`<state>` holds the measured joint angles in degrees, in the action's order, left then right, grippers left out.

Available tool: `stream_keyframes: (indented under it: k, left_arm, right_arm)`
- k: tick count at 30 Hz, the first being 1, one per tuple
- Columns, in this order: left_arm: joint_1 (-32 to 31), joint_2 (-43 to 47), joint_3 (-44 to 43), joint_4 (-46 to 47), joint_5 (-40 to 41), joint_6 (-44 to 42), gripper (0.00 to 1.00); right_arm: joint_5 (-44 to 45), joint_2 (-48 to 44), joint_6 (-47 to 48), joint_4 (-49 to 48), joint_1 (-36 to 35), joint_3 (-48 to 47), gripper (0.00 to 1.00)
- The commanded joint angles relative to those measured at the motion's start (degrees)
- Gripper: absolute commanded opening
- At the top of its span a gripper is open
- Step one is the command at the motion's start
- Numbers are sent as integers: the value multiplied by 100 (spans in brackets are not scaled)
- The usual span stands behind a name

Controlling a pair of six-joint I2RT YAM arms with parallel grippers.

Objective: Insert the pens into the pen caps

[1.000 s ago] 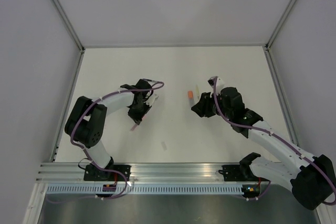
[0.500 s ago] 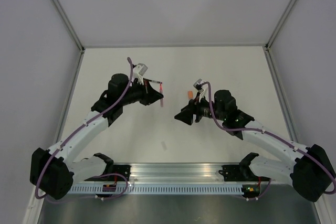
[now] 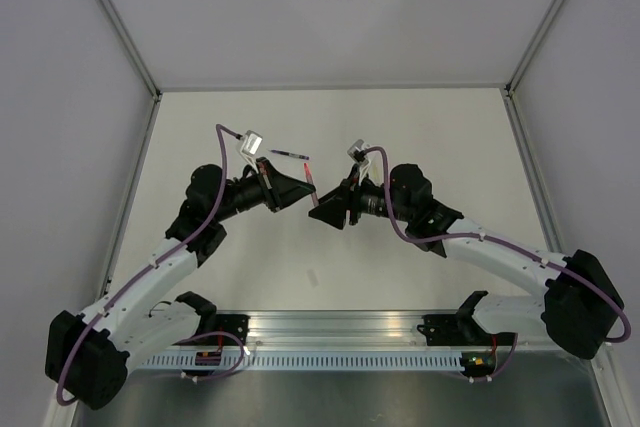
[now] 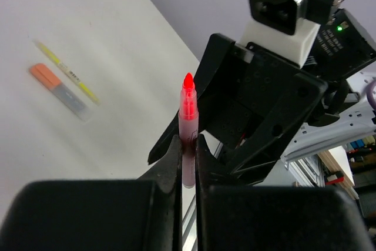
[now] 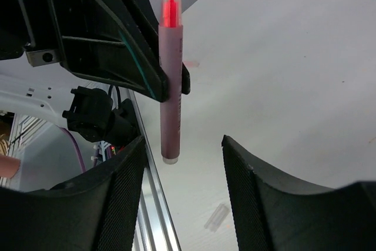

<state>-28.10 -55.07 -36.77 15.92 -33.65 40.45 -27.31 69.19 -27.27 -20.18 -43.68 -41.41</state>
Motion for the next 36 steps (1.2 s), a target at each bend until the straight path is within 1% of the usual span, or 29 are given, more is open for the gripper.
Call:
stream_keyframes:
  k: [1,3,4,7,16,17,19,21,23,24,25,26,27,28,29,30,31,33,34,35,36]
  left_arm:
    - [-20,233,100,482,-151,253,2]
    - [-20,286,170,499,-159,271,2]
    - [-20,347,197,508,-160,297,2]
    - [-20,427,293,517,-168,297,2]
    - [-20,471,364,341,-151,139,2]
    - [-20,462,355,333,-151,122,2]
    - [-20,436,346,306,-186,69,2]
    - [-20,401,276,236,-212,-1,2]
    - [-20,374,215,87,-221,-98,2]
    - [-20,365,215,78,-221,-124,2]
    - [-20,357,197,69,-247,-160,3]
    - [-20,356,162,25,-221,-169,9]
    - [-20,374,136,-53,-143,-169,20]
    - [-20,444,109,-167,102,-108,45]
    - [-20,479,66,-386,209,-72,55]
    - [-20,558,39,-484,340,-28,62]
    - [-20,559,4,-598,359,-28,64]
    - [-20,611,-172,-1107,464,7,68]
    - [-20,611,-259,-1387,699,94,71]
    - [-20,585,-417,-1669,815,130,71]
    - [-20,559,-488,-2246,894,130,71]
  right_arm:
    - [102,200,-24,-337,-193,-359,59]
    - [199,279,-7,-328,-255,-403,56]
    - [269,297,-7,-337,-264,-429,50]
    - [331,332,-59,-433,-272,-403,41]
    - [253,376,-33,-390,-264,-508,38]
    - [235,385,-24,-364,-264,-526,36]
    - [130,402,2,-311,-264,-570,29]
    - [25,438,37,-223,-264,-605,26]
    - [-20,446,98,-144,-264,-632,14]
    - [-37,455,107,-109,-264,-640,4]
    - [-38,447,99,-91,-264,-623,0]
    - [-29,446,90,-56,-264,-623,0]
    - [-11,429,64,-30,-264,-614,0]
    - [189,377,55,32,-264,-588,0]
    - [348,333,29,250,-264,-588,0]
    - [662,236,37,374,-264,-570,0]
    - [840,175,63,497,-255,-561,0]
    - [1182,60,116,1058,-150,-553,0]
    - [1323,-53,142,1226,-89,-544,0]
    - [1586,-115,151,1567,86,-535,0]
    - [1658,-177,143,1709,175,-465,0]
